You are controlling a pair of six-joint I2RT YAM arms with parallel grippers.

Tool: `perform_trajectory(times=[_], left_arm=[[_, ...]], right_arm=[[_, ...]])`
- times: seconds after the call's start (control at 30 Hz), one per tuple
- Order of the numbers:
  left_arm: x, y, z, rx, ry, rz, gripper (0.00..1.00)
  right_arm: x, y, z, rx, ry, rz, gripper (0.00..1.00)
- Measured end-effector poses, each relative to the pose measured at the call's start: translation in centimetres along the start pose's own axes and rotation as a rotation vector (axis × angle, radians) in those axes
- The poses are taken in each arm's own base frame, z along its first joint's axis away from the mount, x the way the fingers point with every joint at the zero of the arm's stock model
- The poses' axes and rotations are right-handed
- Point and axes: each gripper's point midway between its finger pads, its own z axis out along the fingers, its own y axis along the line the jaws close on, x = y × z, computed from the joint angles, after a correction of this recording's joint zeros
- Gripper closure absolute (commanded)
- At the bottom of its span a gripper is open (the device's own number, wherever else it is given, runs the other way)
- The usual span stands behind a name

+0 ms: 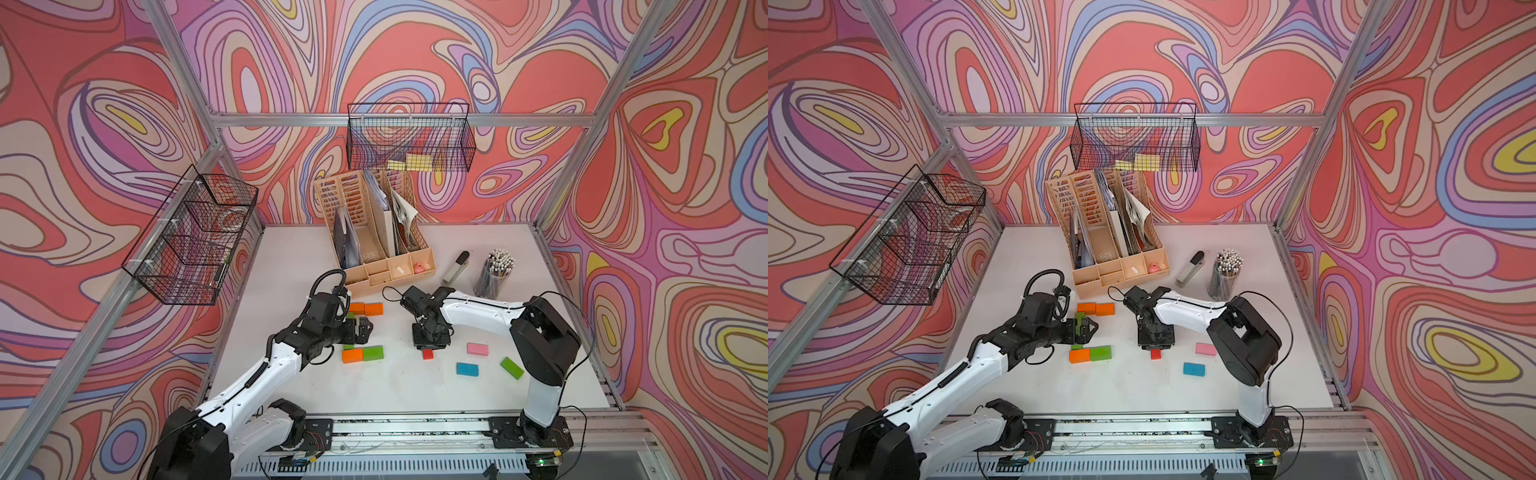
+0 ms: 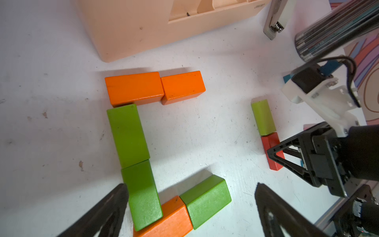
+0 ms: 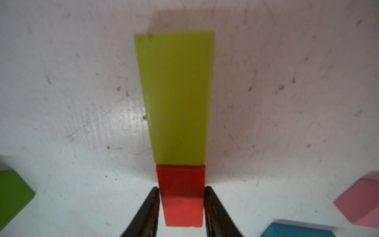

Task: Assemble the letter c with building blocks
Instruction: Assemble the building block at the center of the board, then pick up the building block from the center of the board.

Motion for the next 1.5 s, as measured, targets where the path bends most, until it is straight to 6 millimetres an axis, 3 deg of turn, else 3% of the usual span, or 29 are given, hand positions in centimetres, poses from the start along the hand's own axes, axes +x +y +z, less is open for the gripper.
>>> perform_trajectory(times=[0.47, 0.83, 0.97, 1.07, 1.17, 1.27, 1.37, 1.5], left_arm=[[1.6, -1.0, 0.6, 0.085, 0.049, -0.026, 0.01], [1.5, -1.1, 0.6, 0.092, 0.046, -0.025, 0.01], [1.4, -1.1, 0.6, 0.092, 0.045, -0.024, 0.0], [1.3, -1.2, 0.6, 0.095, 0.039, -0.022, 0.01], [1.1, -1.4, 0.6, 0.101, 0.03, -0.02, 0.01], [0.9, -1.4, 0.6, 0.106, 0.025, -0.018, 0.01], [0.9, -1.5, 0.6, 0.109, 0.023, -0.017, 0.0], [0.9, -1.5, 0.6, 0.11, 0.024, -0.019, 0.01]], right_arm=[[0.0, -0.2, 0.0, 0.01, -0.003, -0.002, 0.63], [-0.1, -0.5, -0.2, 0.024, -0.014, -0.013, 0.35], [-0.5, -0.2, -2.2, -0.01, -0.063, -0.008, 0.35], [-1.3, -0.4, -5.0, -0.053, -0.135, 0.026, 0.37], [-2.6, -1.9, -7.6, -0.09, -0.203, 0.107, 0.37], [-4.0, -4.3, -8.9, -0.094, -0.249, 0.204, 0.27], [-4.9, -6.9, -8.9, -0.066, -0.259, 0.284, 0.26], [-5.6, -9.5, -8.1, -0.034, -0.263, 0.361, 0.35]])
